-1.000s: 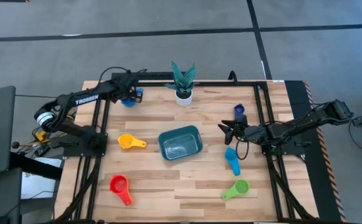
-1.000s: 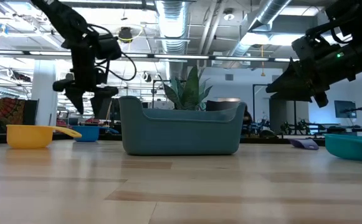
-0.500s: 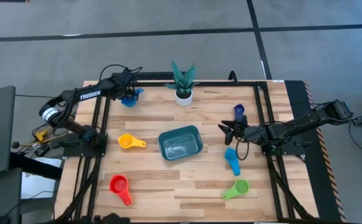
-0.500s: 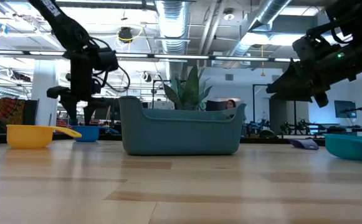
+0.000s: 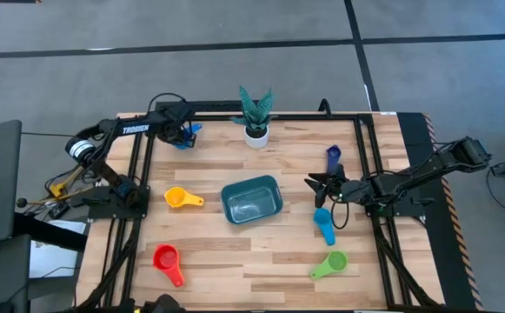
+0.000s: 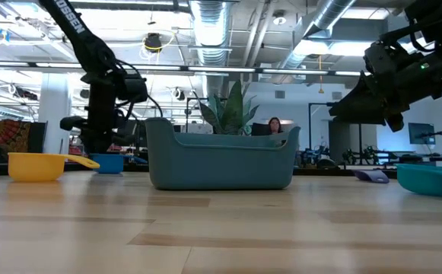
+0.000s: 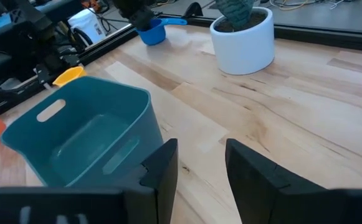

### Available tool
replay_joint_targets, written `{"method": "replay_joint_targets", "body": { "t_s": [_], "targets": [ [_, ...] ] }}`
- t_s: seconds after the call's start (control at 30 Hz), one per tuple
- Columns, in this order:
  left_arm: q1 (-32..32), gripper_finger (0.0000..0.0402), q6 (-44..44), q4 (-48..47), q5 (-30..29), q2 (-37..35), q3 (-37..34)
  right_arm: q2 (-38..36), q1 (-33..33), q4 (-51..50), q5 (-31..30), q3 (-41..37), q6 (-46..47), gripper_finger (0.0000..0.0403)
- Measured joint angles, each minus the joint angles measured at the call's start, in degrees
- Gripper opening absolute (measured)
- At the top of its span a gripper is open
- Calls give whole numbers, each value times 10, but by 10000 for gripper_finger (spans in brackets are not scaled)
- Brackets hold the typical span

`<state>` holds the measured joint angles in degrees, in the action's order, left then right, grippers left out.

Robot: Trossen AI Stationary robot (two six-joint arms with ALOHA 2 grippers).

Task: Nest measuring cups in basket
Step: Stack the blue measuring cup on top of the red measuring cup

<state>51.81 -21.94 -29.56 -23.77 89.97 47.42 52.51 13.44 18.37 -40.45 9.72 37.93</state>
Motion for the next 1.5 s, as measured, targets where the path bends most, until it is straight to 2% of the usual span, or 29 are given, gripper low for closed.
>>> {"method": "replay_joint_targets", "body": {
  "t_s": [0.17,0.37,0.57,0.7,0.8,0.9,1.2,1.5],
  "targets": [
    [-7,12,40,-11,0,-20,0,0,0,1,0,0,1,148],
    [-68,3,87,-112,10,-102,-1,0,0,33,0,0,1,134],
    [-189,2,70,-214,10,-210,-1,0,-1,99,0,0,-28,118],
    [-289,2,76,-231,13,-275,-1,0,-1,125,0,0,-37,111],
    [-367,2,81,-231,36,-311,-1,0,2,132,1,0,-35,109],
    [-443,2,71,-242,84,-333,5,0,7,141,2,0,-34,107],
    [-686,2,-97,-295,119,-310,59,0,25,157,2,0,-19,107],
    [-885,2,-250,-300,180,-214,61,0,42,165,1,0,-18,107]
  ]
}}
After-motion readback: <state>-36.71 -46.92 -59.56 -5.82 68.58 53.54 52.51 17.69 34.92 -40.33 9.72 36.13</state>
